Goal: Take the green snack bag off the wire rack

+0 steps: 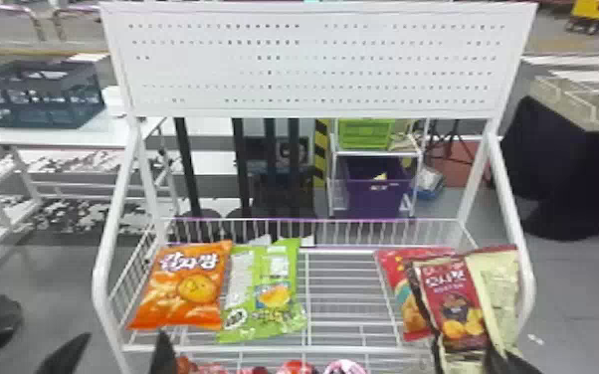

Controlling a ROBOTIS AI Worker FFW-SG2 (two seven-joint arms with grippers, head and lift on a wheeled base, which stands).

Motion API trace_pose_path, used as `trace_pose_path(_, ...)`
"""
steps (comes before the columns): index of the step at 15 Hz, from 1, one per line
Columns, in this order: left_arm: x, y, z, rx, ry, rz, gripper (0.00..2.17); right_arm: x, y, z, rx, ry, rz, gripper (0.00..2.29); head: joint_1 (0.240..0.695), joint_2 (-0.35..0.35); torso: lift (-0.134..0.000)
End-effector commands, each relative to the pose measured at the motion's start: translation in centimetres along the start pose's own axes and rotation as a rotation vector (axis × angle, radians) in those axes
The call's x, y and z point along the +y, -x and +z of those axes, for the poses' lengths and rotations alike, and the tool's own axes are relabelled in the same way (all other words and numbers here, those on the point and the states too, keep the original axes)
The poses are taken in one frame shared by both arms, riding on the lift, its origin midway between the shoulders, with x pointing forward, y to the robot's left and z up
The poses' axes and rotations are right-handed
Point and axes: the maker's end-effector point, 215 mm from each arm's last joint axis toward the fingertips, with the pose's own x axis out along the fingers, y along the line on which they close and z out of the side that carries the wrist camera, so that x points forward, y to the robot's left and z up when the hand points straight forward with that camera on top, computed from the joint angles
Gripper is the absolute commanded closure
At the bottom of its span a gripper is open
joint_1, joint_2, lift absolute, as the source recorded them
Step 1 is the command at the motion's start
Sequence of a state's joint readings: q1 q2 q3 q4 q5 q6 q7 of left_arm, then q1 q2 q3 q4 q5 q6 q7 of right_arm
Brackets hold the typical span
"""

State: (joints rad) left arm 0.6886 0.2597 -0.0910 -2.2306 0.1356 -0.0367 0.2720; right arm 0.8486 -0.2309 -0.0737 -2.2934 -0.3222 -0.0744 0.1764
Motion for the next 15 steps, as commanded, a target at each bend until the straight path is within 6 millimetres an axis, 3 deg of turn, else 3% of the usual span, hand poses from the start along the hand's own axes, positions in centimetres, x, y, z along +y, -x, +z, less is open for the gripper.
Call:
trace_pose_path(1, -3.6, -3.6, -3.4, 0.068, -0.015, -0.064, 0.10, 0.3, -0.1, -0.4, 0.003, 0.003, 0.003, 2.24, 0.499, 0.000, 0.000)
trace_pose_path(2, -5.1, -5.5, -4.8, 0.095, -0.032, -0.079, 0.10, 0.4, -0.1, -0.8, 0.011, 0.002, 0.005, 2.24, 0.499, 0.000, 0.000)
trace_pose_path(7, -12.8, -12.4, -7.0, 0.111, -0.093, -0.166, 0.10, 0.2, -0.2, -1.6, 0.024, 0.015, -0.002, 2.24, 0.499, 0.000, 0.000)
trace_pose_path(9, -15.1, -15.0, -7.8, 0.132, -0.120, -0.184, 0.10, 0.1, -0.5, -2.2, 0.031, 0.017, -0.003, 2.24, 0.499, 0.000, 0.000)
trace_pose_path(12, -15.4, -17.7, -9.4, 0.184, -0.121, -0.183, 0.10, -0.1, -1.0, -3.0, 0.039, 0.014, -0.003, 2.24, 0.499, 0.000, 0.000)
trace_pose_path(15, -14.1, -18.7, -11.6, 0.270, -0.132, -0.177, 0.12, -0.3, -1.4, -3.3, 0.039, 0.016, -0.003, 2.24, 0.499, 0.000, 0.000)
